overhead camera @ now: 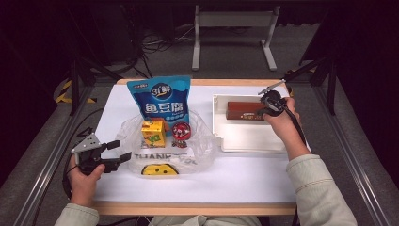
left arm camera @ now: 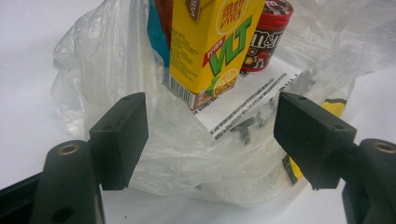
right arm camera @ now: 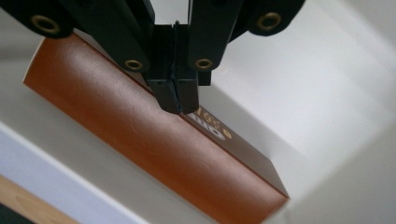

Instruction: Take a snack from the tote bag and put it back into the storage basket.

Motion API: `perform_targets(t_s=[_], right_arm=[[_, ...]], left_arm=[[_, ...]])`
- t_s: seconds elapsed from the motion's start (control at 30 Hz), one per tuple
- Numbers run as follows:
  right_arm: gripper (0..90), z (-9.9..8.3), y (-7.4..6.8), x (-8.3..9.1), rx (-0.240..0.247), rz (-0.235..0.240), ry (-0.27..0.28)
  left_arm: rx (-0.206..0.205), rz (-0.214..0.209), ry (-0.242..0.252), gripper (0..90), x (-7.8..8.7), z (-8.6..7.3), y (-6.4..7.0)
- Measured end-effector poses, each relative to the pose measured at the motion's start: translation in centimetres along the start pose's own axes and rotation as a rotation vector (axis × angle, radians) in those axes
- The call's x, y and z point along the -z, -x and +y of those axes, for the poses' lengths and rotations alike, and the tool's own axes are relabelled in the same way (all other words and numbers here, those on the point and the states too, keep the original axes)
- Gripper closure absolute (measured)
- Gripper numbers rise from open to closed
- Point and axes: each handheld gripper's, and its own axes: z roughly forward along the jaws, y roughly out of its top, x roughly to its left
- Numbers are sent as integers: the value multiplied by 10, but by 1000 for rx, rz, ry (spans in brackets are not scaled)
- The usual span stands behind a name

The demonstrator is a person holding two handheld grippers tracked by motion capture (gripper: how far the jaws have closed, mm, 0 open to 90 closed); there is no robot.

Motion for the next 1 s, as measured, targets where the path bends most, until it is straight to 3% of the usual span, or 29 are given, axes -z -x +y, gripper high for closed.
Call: perform_targets(t_s=[0.2,0.27,0.43,0.7,0.8,1.0], right_arm=[[763,9,-5,27,-41,105,125],[734,10,-6,30,-39,116,139],[589,19,-15,47,-4,183,238],[455,37,-32,66,8,248,328],[445,41,-36,69,18,259,346],[408,53,-48,75,52,337,402]], left_arm=[[3,4,3,269,0,-1,0],[-4,5,0,269,-1,-1,1],[1,5,5,268,0,-1,2],[3,12,2,268,0,-2,2],[-1,18,6,268,-1,-1,2],[-10,19,3,268,-1,-1,1]])
